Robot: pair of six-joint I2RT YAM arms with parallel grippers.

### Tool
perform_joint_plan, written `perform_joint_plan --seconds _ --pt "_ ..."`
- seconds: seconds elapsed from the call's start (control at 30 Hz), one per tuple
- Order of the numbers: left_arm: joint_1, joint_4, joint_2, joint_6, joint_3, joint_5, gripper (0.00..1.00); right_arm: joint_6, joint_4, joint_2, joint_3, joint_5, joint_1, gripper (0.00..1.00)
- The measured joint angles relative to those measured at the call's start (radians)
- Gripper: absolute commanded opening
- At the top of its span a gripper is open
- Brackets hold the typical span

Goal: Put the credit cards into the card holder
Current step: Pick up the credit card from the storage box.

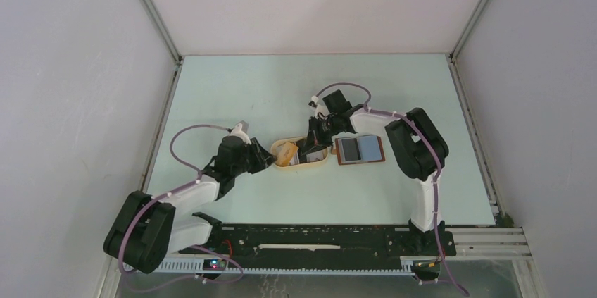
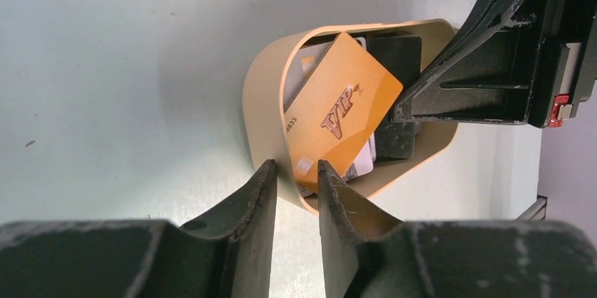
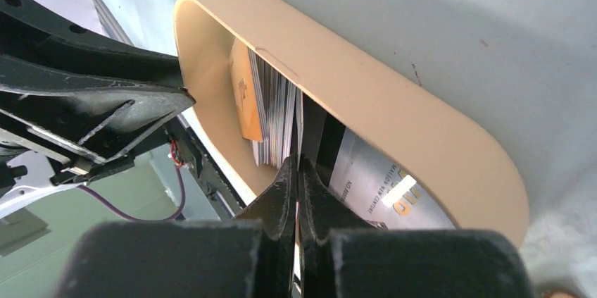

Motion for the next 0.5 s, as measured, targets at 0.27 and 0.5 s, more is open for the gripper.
perform_joint_plan --seconds 0.27,0.5 --pt "-0.002 -0.013 -0.056 0.000 0.000 -0.001 0.39 -0.058 -0.053 -0.024 0.003 0.054 0.008 0.00" --pt "-0.002 -0.058 -0.193 0.013 0.000 -0.028 0.54 -0.143 -0.121 -0.079 0.012 0.078 0.009 0.00"
